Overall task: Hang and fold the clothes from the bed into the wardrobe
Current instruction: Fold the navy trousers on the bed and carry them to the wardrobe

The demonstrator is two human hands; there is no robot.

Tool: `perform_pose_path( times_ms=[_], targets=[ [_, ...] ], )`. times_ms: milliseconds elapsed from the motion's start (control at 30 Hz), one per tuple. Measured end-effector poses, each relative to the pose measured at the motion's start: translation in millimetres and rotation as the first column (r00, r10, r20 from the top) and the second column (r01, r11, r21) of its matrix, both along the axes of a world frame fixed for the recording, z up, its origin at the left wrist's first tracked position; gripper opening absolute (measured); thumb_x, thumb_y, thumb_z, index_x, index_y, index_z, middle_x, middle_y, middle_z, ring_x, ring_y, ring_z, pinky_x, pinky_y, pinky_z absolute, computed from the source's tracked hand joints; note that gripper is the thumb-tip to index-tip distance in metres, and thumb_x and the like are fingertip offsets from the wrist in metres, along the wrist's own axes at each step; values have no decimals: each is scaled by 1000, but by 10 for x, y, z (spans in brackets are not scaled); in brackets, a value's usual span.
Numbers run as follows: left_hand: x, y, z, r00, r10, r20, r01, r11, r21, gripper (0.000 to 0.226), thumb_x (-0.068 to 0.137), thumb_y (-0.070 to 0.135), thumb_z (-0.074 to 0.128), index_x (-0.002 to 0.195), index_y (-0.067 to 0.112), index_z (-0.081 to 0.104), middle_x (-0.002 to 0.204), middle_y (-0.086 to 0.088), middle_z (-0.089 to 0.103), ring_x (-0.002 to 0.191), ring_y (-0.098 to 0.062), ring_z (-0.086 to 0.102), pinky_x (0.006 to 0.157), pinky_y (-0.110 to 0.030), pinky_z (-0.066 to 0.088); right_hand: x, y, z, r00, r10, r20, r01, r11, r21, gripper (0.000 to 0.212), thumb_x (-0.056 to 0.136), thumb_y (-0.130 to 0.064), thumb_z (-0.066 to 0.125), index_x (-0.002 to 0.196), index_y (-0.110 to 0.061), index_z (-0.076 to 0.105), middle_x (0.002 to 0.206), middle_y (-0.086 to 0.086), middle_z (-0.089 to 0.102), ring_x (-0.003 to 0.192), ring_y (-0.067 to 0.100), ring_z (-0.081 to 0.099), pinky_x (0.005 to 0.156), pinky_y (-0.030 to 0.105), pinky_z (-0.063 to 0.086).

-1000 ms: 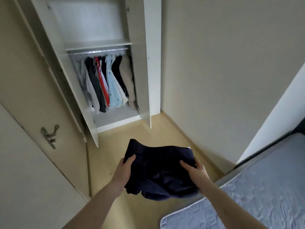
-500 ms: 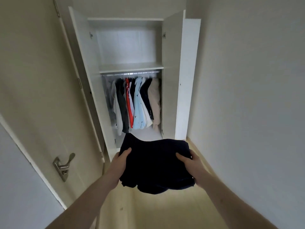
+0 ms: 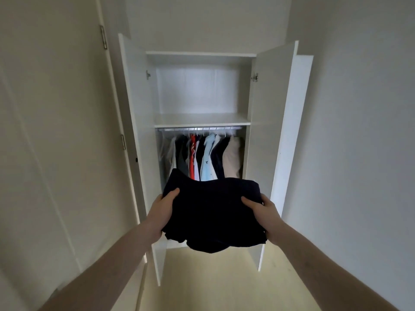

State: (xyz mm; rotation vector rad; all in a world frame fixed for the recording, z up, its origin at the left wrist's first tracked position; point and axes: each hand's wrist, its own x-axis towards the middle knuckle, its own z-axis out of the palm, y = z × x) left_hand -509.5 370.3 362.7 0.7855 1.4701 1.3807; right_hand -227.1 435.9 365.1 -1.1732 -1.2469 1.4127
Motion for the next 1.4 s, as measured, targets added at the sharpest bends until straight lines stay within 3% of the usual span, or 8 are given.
perform_pose_path(
  times_ms=[133, 333, 500, 767, 933, 1067, 1267, 1400],
  targets=[
    [-469, 779, 263, 1000, 11, 15, -11, 999, 47, 56, 91, 55, 66, 135, 21, 60, 120, -5, 72, 110, -30, 69, 104, -48, 52, -496, 770, 250, 1000, 7, -3, -7, 999, 48, 41, 90, -28, 76, 128, -25, 59, 118, 0, 70, 105, 25, 69, 92, 43, 58],
    [-926, 1765, 504, 999, 28, 43, -32, 995, 93, 62, 88, 53, 68, 138, 19, 59, 119, -7, 73, 106, -30, 71, 100, -47, 55, -984, 1833, 612, 1000, -5, 23, 2, 992, 125, 42, 88, -29, 79, 126, -24, 64, 113, 1, 74, 103, 24, 72, 97, 46, 58],
    [-1189, 2610, 740, 997, 53, 60, -59, 992, 109, 44, 97, 43, 64, 129, 15, 62, 114, -11, 73, 101, -32, 72, 82, -39, 58, -1312, 2797, 790, 1000, 17, -13, -15, 990, 139, 43, 87, -26, 80, 126, -24, 63, 114, 2, 74, 102, 25, 72, 96, 45, 58],
    [-1491, 4105, 897, 991, 116, 71, -126, 981, 149, 46, 99, 40, 64, 136, 14, 61, 118, -11, 72, 106, -32, 70, 85, -39, 58, -1727, 4476, 882, 995, 85, -52, -77, 987, 142, 48, 85, -28, 82, 129, -24, 63, 115, 4, 74, 103, 28, 72, 97, 48, 58],
    [-1694, 4957, 1065, 982, 167, 91, -179, 973, 145, 39, 100, 38, 61, 130, 13, 63, 119, -10, 71, 109, -31, 68, 101, -43, 52, -2019, 5484, 1087, 991, 131, -37, -124, 981, 150, 48, 86, -28, 81, 129, -22, 63, 114, 4, 73, 102, 28, 71, 93, 46, 58],
    [-1955, 5443, 1218, 976, 213, 53, -218, 968, 125, 32, 100, 39, 62, 118, 13, 67, 111, -10, 73, 102, -30, 70, 98, -42, 54, -2319, 6013, 1213, 981, 183, -58, -172, 973, 155, 37, 89, -22, 79, 123, -20, 63, 110, 5, 73, 99, 27, 72, 85, 40, 60],
    [-2419, 6191, 1450, 971, 237, 26, -239, 963, 127, 36, 99, 42, 62, 120, 13, 66, 113, -10, 73, 102, -31, 71, 86, -38, 58, -2785, 6850, 1397, 976, 213, -48, -202, 963, 176, 45, 88, -27, 79, 128, -18, 61, 115, 5, 71, 100, 26, 72, 84, 39, 60],
    [-2770, 6716, 1576, 969, 246, -16, -243, 964, 110, 37, 98, 43, 60, 119, 13, 67, 113, -12, 74, 101, -32, 71, 87, -39, 58, -3186, 7412, 1443, 973, 225, -47, -215, 962, 169, 50, 87, -30, 80, 131, -18, 60, 116, 5, 71, 100, 27, 72, 89, 42, 61]
  ],
)
